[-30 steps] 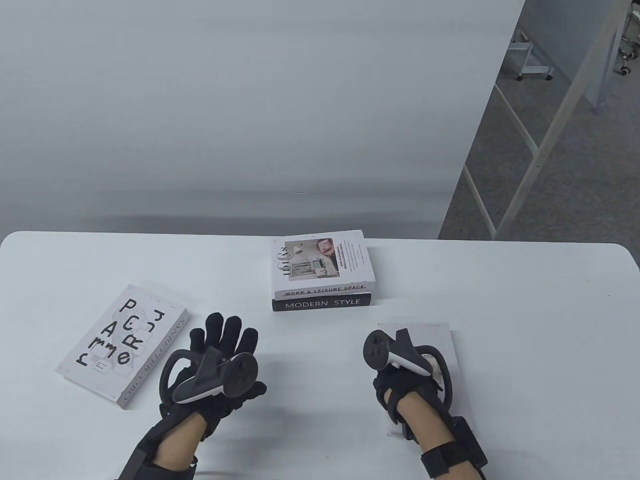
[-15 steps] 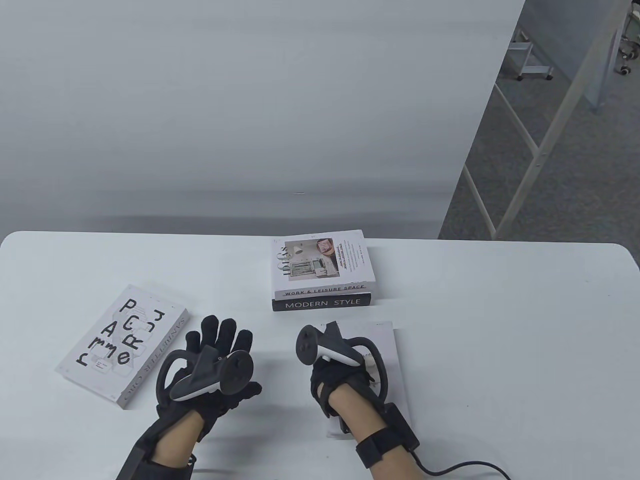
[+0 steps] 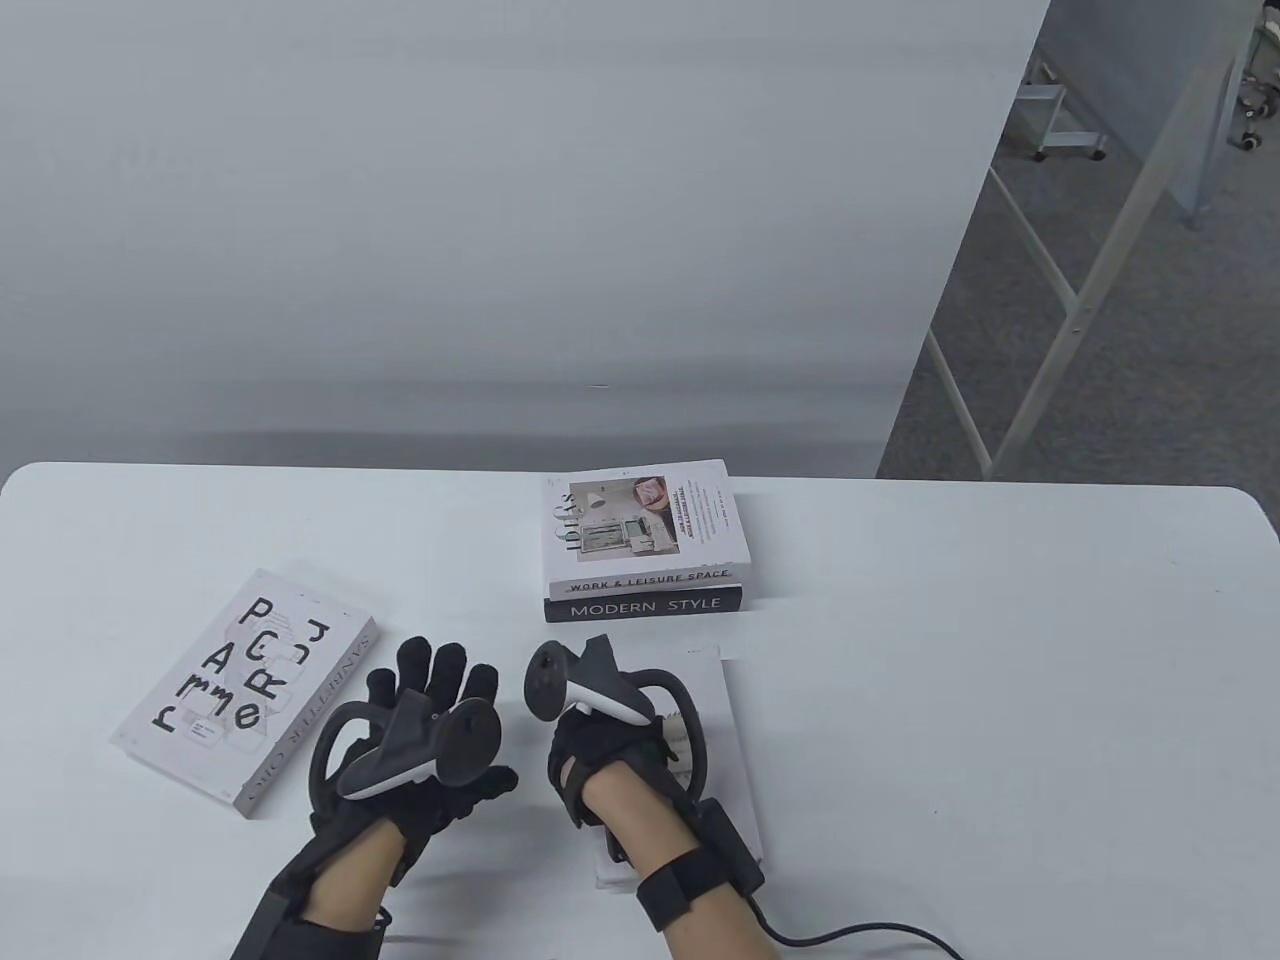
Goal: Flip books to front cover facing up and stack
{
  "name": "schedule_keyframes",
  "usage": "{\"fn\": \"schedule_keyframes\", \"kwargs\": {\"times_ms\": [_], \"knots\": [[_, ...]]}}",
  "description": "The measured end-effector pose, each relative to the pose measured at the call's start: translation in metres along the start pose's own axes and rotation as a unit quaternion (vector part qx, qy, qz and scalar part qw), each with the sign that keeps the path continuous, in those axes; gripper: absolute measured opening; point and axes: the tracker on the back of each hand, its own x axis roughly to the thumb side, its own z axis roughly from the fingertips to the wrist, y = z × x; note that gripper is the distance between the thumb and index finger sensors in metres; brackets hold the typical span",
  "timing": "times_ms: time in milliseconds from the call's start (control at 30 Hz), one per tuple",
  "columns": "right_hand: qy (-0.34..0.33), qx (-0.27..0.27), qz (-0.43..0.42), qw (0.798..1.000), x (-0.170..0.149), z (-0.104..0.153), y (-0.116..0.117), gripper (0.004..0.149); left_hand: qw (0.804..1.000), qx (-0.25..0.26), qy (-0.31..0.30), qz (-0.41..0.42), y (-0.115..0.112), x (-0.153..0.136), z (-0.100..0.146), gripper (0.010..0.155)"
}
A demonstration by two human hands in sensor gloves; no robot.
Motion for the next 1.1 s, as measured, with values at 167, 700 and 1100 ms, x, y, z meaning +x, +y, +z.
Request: {"fn": "schedule_keyframes", "kwargs": {"times_ms": [167, 700, 1100], "knots": [[-0.034, -0.033, -0.011, 0.999, -0.018, 0.013, -0.001, 0.06, 0.999, 0.005, -0.019, 0.041, 0.0, 0.003, -0.001, 0.099], [-0.019, -0.105, -0.081, 0.991, -0.151, 0.047, 0.026, 0.069, 0.98, 0.036, -0.046, 0.189, -0.027, 0.033, -0.016, 0.087], [-0.034, -0.084, -0.135, 0.987, -0.166, 0.037, 0.034, 0.066, 0.975, 0.021, 0.014, 0.221, -0.046, 0.039, -0.023, 0.069]]}}
